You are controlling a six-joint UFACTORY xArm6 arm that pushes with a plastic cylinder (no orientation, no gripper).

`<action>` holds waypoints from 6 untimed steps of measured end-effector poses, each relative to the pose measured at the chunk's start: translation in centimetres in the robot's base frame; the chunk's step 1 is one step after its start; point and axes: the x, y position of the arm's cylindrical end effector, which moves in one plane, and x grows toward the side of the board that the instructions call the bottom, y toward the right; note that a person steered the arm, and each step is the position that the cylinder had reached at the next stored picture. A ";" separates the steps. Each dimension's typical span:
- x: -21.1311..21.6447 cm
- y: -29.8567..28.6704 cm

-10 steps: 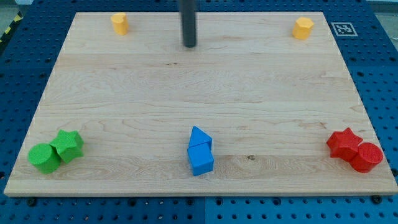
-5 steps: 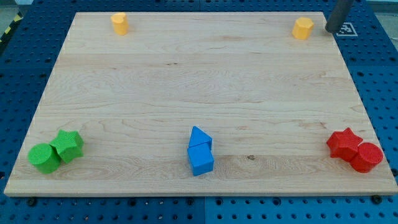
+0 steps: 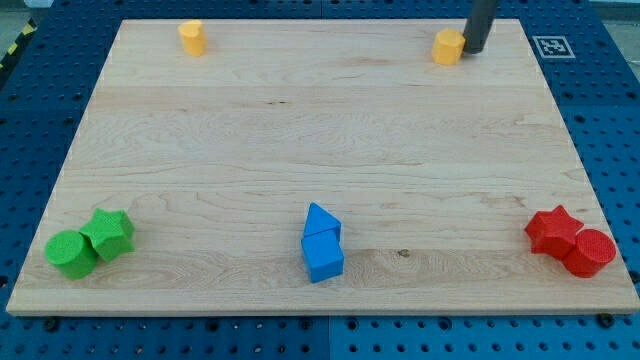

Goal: Slide the yellow hexagon towards the top left

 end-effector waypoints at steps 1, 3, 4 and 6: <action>0.0 -2.6; 0.0 -10.8; 0.0 -14.6; 1.5 -18.8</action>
